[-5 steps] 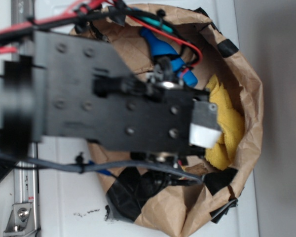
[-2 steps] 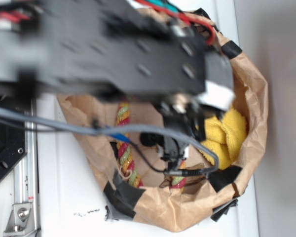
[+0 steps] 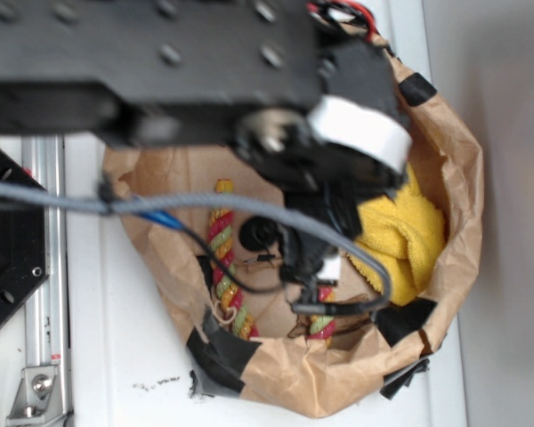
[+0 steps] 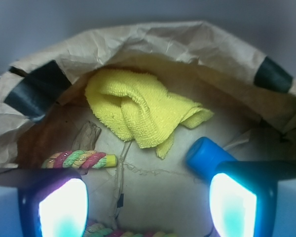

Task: Grab the yellow cloth.

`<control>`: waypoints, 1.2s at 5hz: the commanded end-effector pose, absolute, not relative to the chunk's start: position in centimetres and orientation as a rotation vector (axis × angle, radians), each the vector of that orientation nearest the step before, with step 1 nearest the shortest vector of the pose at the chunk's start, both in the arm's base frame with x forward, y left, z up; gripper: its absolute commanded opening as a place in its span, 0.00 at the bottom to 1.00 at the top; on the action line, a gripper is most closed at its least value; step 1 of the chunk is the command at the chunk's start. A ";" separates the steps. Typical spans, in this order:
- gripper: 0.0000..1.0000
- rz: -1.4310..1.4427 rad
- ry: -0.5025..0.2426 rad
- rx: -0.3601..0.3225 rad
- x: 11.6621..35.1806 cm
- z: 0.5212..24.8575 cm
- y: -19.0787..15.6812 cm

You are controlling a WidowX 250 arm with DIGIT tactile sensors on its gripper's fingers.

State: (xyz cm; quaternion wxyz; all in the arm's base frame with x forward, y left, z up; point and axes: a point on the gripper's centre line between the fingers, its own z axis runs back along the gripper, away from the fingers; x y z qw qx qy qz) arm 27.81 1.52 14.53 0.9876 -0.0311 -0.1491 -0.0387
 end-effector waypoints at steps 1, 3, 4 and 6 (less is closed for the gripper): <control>1.00 -0.206 -0.282 0.055 33.3 9.7 -0.6; 1.00 -0.276 -0.174 0.084 34.9 5.4 -2.9; 0.00 -0.234 -0.156 0.029 35.0 5.0 -1.7; 0.00 -0.210 -0.168 0.050 34.0 4.9 -1.0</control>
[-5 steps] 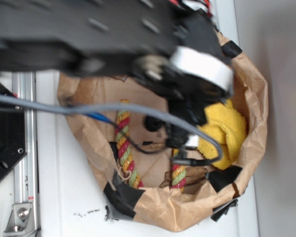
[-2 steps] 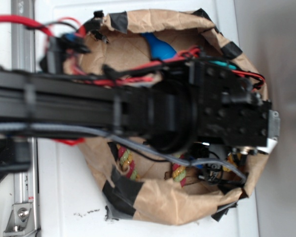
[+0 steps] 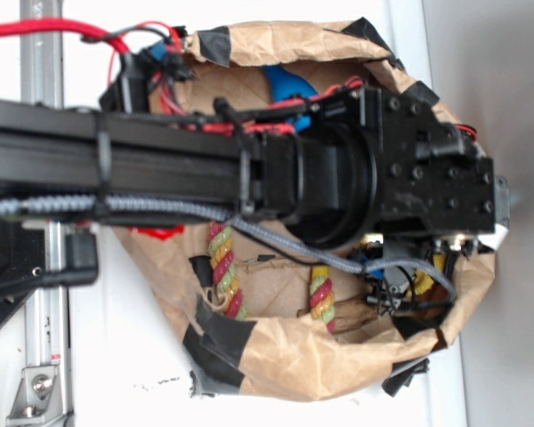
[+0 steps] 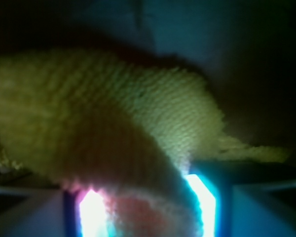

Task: Grab the yellow cloth.

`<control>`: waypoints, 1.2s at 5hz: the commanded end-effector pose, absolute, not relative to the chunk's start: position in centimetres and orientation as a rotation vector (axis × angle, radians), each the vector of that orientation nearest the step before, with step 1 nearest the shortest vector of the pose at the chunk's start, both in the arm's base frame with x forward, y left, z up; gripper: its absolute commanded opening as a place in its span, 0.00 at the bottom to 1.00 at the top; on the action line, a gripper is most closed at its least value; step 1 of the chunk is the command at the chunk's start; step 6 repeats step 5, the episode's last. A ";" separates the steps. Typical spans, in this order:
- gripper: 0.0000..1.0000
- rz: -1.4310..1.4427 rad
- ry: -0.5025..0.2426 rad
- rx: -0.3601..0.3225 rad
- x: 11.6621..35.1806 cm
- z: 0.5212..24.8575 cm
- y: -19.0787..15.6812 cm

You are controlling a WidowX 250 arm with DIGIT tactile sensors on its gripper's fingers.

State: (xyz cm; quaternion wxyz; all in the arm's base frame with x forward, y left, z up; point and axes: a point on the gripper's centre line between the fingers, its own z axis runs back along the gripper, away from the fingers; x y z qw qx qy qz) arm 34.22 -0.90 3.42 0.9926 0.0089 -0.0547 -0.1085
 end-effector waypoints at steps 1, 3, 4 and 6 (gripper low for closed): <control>0.00 -0.189 -0.187 0.063 33.2 6.0 -1.4; 0.00 0.011 -0.178 -0.084 27.7 16.0 0.1; 0.00 0.020 -0.152 -0.075 26.8 18.2 -0.5; 0.00 0.034 -0.147 -0.063 26.7 17.3 -0.8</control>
